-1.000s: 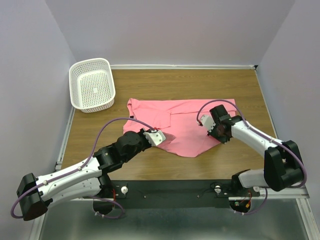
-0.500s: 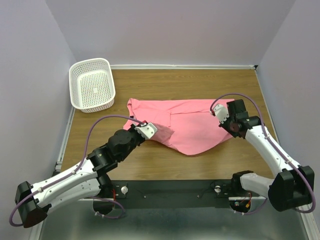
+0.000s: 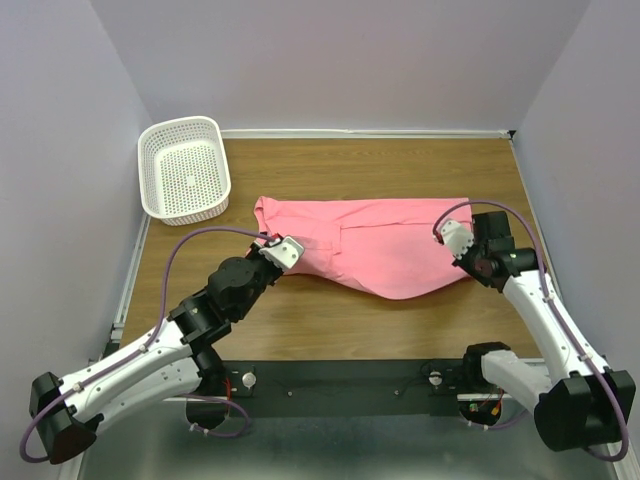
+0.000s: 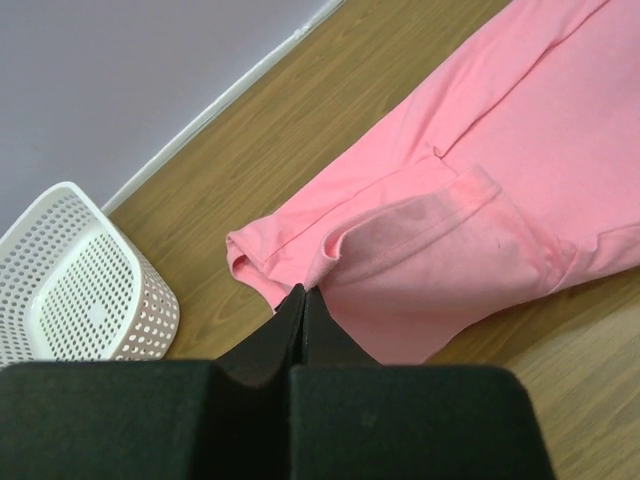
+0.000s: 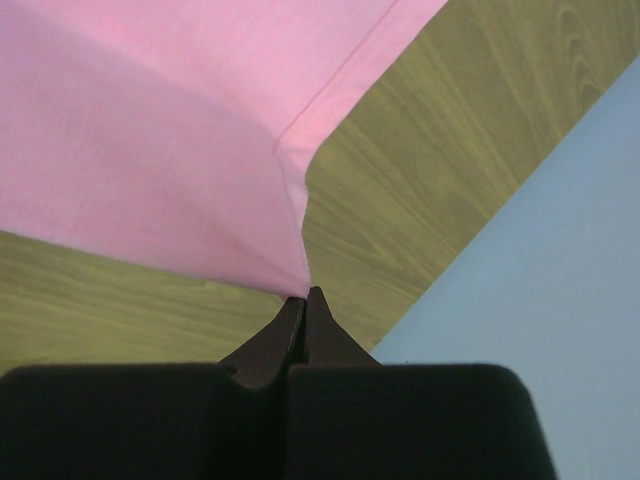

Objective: Fold and stack the t-shirts

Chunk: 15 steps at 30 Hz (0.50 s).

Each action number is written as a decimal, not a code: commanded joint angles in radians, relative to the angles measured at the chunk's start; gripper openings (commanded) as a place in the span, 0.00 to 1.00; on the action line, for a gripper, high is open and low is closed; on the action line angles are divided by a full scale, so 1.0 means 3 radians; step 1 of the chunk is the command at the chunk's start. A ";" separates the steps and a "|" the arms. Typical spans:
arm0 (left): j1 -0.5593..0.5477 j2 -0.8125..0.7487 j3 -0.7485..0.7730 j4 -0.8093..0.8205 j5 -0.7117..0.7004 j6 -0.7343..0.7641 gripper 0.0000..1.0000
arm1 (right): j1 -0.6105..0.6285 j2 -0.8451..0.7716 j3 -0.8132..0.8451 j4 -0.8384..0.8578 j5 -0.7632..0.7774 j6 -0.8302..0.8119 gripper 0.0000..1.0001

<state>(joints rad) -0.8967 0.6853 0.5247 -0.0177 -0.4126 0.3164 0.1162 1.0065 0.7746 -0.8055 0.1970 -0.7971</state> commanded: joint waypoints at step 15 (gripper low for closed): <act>0.0018 -0.0157 -0.0026 -0.0048 -0.0087 0.0014 0.00 | -0.0254 0.0112 -0.0322 -0.0327 -0.0140 -0.0339 0.01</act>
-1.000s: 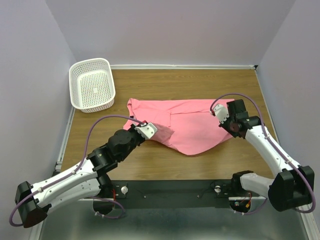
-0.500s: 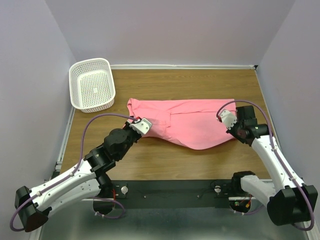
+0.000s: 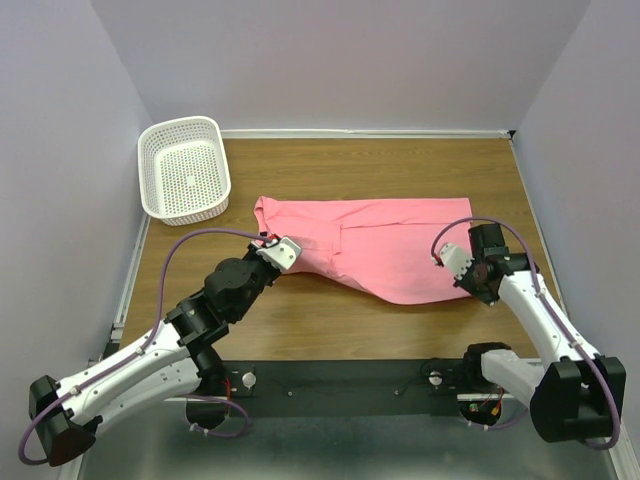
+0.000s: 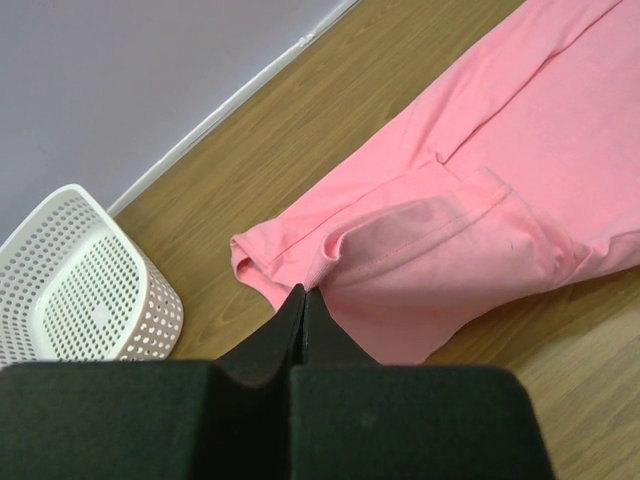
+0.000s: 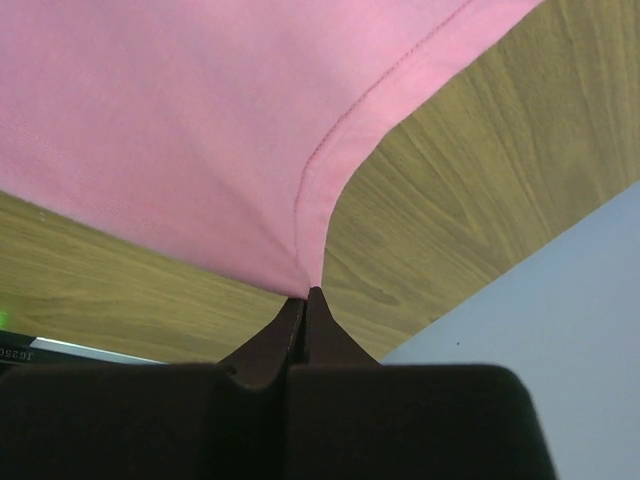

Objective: Fold and stack the t-shirts

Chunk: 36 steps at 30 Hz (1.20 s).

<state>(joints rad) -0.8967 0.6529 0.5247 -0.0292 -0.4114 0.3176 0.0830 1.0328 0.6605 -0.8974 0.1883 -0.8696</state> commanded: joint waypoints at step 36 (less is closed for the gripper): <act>0.0274 0.0743 0.0163 0.0082 0.0016 0.0654 0.00 | -0.0716 0.1486 0.1025 0.0266 -0.0715 -0.0420 0.01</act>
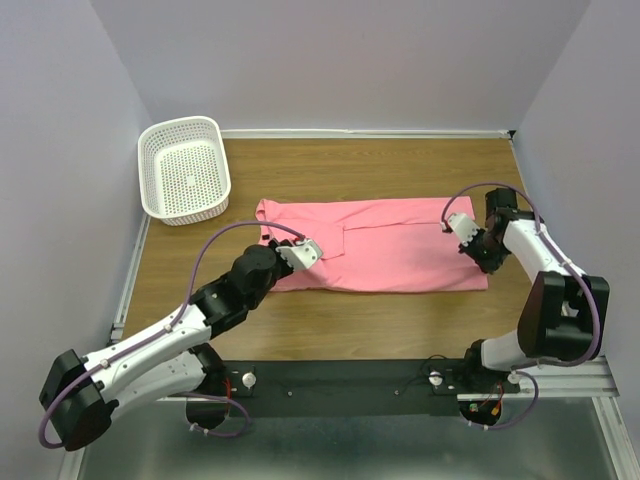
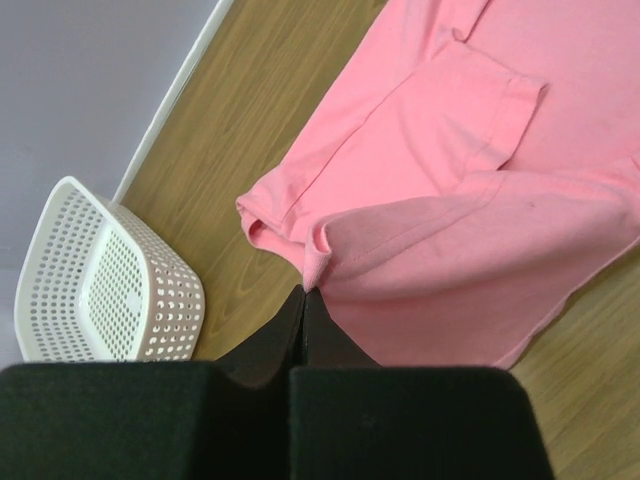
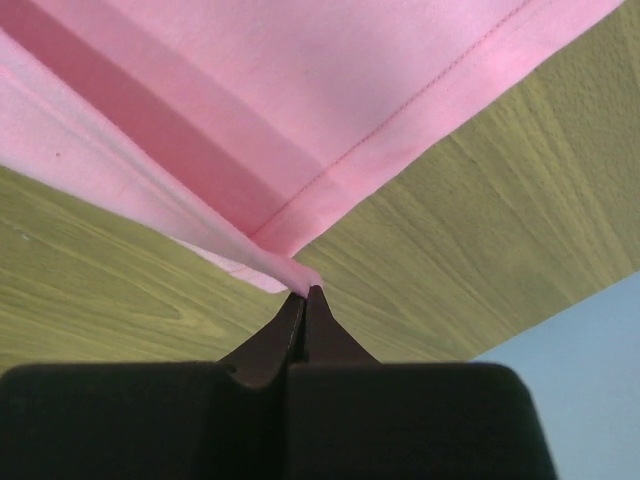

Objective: Fold and stack the t-shirts

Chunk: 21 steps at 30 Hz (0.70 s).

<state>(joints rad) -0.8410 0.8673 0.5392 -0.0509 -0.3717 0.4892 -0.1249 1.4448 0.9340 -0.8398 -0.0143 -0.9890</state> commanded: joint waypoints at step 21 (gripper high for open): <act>0.0410 0.0387 0.0304 0.0466 -0.0008 0.0251 0.00 | -0.0069 0.0553 0.0404 0.0212 0.0002 0.0039 0.01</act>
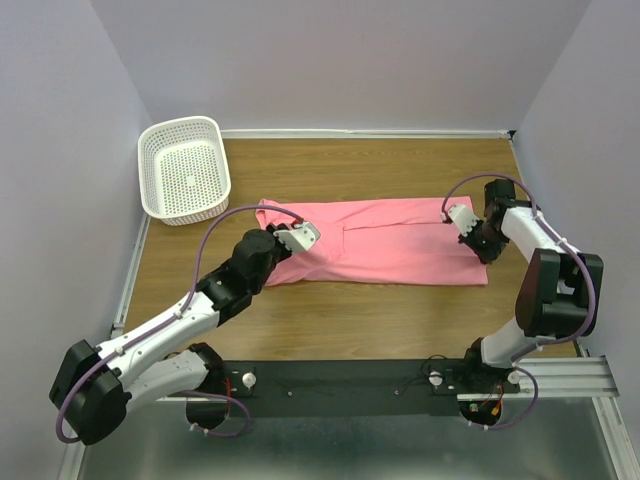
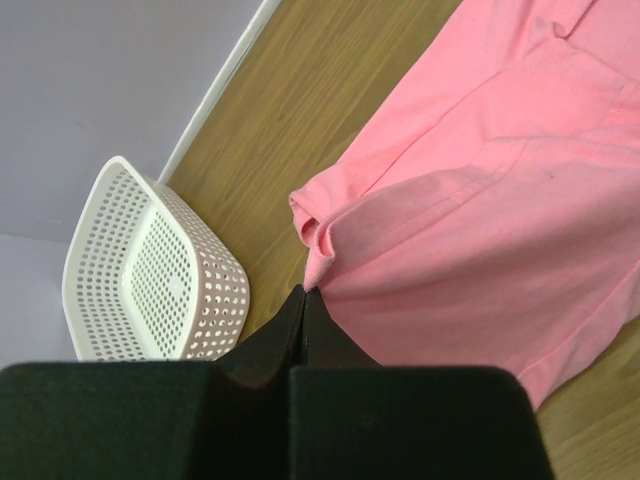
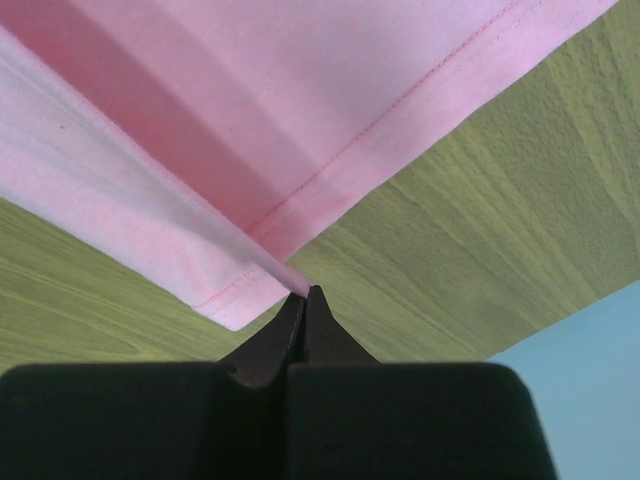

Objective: Fold and stack the t-shirts

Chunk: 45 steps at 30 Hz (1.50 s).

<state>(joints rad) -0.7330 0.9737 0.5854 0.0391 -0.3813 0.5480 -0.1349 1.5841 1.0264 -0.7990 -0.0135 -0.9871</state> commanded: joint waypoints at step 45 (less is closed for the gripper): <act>0.0132 0.0211 0.0191 0.0187 0.0120 0.0157 0.00 | -0.0046 0.0687 0.0582 0.0163 -0.0170 0.0115 0.01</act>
<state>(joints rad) -0.7002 1.0611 0.6353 0.0727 -0.3611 0.5911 -0.1398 1.7679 1.1721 -0.7639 -0.0425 -0.9661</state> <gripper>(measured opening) 0.005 0.008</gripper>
